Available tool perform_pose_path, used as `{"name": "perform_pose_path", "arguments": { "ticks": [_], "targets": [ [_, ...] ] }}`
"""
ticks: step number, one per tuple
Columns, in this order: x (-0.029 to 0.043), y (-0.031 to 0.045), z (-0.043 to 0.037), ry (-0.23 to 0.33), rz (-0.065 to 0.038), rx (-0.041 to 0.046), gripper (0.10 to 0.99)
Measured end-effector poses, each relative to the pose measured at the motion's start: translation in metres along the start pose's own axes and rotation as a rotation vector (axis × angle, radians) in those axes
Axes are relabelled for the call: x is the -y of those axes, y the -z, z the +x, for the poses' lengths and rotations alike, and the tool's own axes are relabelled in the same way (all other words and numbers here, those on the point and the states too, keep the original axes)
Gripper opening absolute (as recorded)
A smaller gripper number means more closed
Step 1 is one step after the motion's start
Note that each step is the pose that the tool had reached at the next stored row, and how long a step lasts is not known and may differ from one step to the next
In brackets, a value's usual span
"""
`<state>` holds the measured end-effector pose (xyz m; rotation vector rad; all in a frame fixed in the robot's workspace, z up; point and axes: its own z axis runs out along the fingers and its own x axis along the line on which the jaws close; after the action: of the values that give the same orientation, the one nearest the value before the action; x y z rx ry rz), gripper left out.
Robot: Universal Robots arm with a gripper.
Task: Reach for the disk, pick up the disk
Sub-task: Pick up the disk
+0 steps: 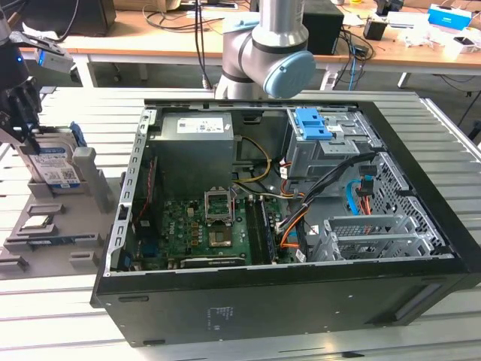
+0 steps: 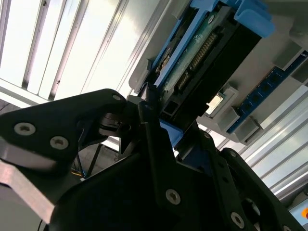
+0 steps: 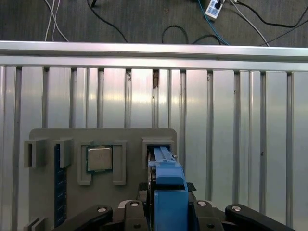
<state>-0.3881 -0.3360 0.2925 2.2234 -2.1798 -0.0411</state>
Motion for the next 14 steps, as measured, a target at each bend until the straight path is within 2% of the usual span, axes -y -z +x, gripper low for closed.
{"name": "perform_pose_path", "arguments": {
  "ticks": [12,14],
  "targets": [
    [0.0000,0.0002,0.0000,0.001,0.000,0.0001,0.365],
    [-0.0002,0.0057,0.0000,0.001,0.000,0.0000,0.365]
  ]
}}
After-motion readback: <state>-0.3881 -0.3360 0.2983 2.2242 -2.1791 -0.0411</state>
